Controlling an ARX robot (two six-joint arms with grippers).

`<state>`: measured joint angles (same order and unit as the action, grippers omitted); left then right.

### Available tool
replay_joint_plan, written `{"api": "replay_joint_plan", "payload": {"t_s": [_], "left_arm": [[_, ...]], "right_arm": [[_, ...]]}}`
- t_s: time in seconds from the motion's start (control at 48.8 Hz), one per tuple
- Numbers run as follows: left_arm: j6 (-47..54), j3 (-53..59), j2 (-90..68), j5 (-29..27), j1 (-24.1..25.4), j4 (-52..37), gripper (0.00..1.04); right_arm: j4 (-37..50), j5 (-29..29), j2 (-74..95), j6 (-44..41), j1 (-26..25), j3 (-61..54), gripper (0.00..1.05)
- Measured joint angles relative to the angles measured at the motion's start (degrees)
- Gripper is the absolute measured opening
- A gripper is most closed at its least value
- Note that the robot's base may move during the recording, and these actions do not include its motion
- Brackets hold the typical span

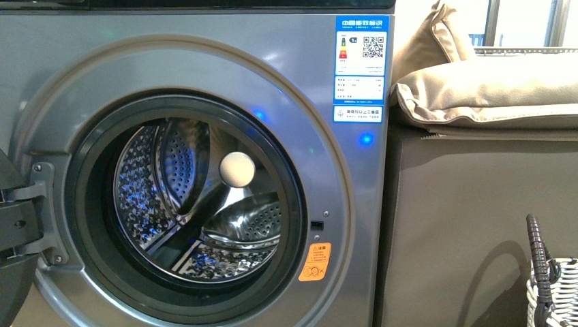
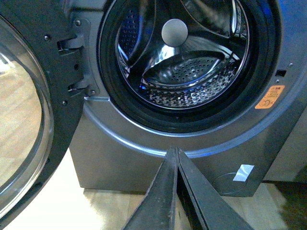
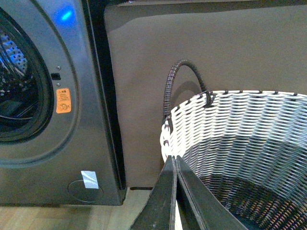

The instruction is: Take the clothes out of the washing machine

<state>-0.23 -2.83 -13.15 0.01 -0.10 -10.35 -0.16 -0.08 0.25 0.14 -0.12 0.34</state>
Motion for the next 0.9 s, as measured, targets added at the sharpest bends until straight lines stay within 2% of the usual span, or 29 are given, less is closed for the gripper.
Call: {"api": "replay_joint_plan", "payload": {"t_s": [0.184, 0.307, 0.902], "left_arm": [[0.0, 1.86, 3.08, 0.0, 0.0, 0.74, 0.04], [0.0, 2.34, 11.02, -0.04, 0.0, 9.86, 0.04], [0.0, 2.36, 12.92, -0.02, 0.0, 10.32, 0.04]], "right_arm": [[0.0, 0.0, 0.0, 0.0, 0.0, 0.0, 0.02], [0.0, 0.02, 0.0, 0.0, 0.0, 0.0, 0.02], [0.0, 0.0, 0.0, 0.0, 0.0, 0.0, 0.02]]}}
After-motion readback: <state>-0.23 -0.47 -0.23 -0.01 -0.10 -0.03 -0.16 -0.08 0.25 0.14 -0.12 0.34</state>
